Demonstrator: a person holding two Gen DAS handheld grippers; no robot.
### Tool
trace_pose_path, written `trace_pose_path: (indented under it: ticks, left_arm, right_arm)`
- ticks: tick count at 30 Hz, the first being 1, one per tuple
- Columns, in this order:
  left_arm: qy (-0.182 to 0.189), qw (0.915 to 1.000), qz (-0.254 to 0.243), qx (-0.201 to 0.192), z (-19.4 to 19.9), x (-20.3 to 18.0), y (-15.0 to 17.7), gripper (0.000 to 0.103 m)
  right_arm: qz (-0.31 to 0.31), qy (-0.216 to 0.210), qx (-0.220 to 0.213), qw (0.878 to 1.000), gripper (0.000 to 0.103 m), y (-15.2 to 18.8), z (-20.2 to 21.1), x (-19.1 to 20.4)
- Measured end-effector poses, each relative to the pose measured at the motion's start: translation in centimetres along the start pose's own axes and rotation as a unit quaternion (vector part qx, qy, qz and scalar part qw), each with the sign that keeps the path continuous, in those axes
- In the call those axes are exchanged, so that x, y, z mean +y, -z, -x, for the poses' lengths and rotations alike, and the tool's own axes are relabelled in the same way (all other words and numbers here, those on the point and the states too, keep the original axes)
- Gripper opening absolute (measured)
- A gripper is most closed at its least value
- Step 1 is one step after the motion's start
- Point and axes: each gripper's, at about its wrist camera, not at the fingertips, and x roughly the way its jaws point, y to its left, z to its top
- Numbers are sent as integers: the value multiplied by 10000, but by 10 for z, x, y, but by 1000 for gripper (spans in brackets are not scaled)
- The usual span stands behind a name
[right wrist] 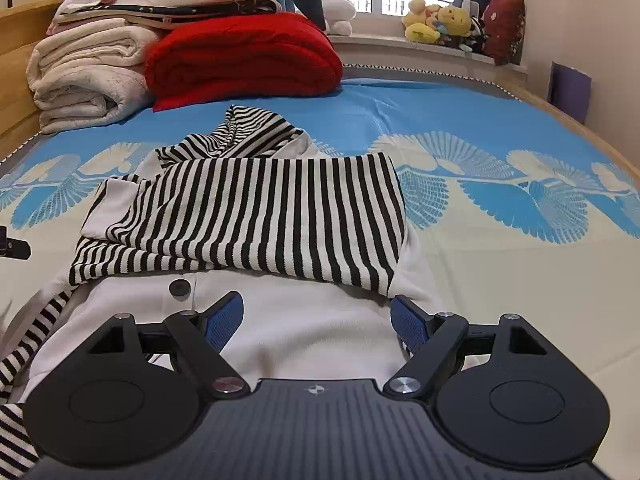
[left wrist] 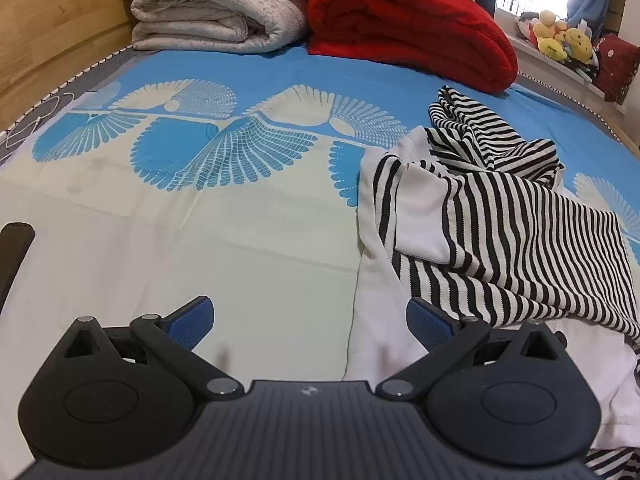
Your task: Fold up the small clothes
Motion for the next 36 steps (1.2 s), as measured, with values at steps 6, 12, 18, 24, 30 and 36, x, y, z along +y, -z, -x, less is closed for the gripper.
trace_pose_path:
  ticks: [6,12,18,24,30,36]
  left_arm:
    - [4,10000,-33,54,-1,3,2,103]
    - [-38,9999,-114,64,-2,3,3,103]
    - [-10,9999,-113,63,-2,1,3,103]
    - [46,9997,-229,108,-3,-1,1,103]
    - [288,9988,-222,-315,6,16,-39,103]
    - [511,9963,-527,-442,-14,-23,-137,103]
  right_arm:
    - [94,0,72,9999,82,0,-4,6]
    - [112,-9,63,9999,82,-2,-4,9]
    - [36,17,128,9999,82,-2,-6,5]
    - [-13,3,115,9999,82,-2,-4,4]
    - [-357,-19,-35,9994,82,-11,3,-5]
    - [-619,227,-357,9972,82,-30,8,-28]
